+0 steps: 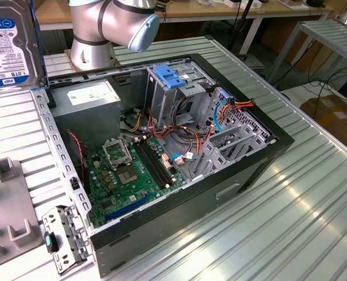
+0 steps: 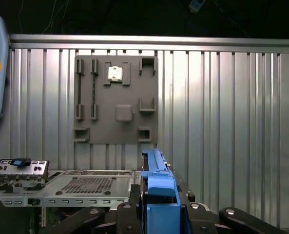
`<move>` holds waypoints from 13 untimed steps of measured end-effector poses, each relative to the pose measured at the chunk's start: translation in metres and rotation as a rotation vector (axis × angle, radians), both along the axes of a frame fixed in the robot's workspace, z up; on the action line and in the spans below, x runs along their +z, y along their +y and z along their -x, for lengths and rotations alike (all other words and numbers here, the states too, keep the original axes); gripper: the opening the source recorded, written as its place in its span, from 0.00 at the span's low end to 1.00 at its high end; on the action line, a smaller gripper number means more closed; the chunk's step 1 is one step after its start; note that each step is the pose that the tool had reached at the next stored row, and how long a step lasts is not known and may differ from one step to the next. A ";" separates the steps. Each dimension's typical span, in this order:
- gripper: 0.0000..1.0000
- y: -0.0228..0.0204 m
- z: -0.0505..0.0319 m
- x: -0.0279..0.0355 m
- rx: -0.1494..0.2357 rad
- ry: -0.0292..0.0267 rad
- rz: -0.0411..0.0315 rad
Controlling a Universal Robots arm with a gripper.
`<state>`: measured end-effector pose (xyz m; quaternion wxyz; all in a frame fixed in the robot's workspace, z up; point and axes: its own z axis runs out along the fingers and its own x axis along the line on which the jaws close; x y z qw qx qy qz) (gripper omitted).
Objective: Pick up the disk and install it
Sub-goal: 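Pick up the disk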
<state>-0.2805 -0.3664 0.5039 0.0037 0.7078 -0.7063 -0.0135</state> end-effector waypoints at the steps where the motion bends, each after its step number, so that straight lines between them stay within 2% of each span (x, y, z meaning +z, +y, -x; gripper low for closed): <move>1: 0.37 -0.0003 -0.0020 0.0000 0.000 0.0004 -0.0001; 6: 0.37 -0.0056 -0.0064 0.0000 0.000 0.0010 -0.0001; 9: 0.37 -0.0148 -0.0081 -0.0001 0.000 0.0009 -0.0001; 13: 0.37 -0.0204 -0.0128 0.0000 0.000 0.0013 0.0000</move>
